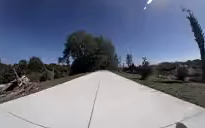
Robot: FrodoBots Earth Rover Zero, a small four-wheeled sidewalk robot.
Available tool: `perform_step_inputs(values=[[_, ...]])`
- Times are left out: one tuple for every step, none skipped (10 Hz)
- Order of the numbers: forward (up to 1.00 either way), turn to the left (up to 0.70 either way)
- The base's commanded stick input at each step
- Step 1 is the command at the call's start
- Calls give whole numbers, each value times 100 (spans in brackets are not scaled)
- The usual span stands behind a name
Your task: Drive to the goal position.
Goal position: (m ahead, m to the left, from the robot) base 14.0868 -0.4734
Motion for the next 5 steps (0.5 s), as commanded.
perform_step_inputs(values=[[100,0],[100,0],[100,0],[100,0],[100,0]])
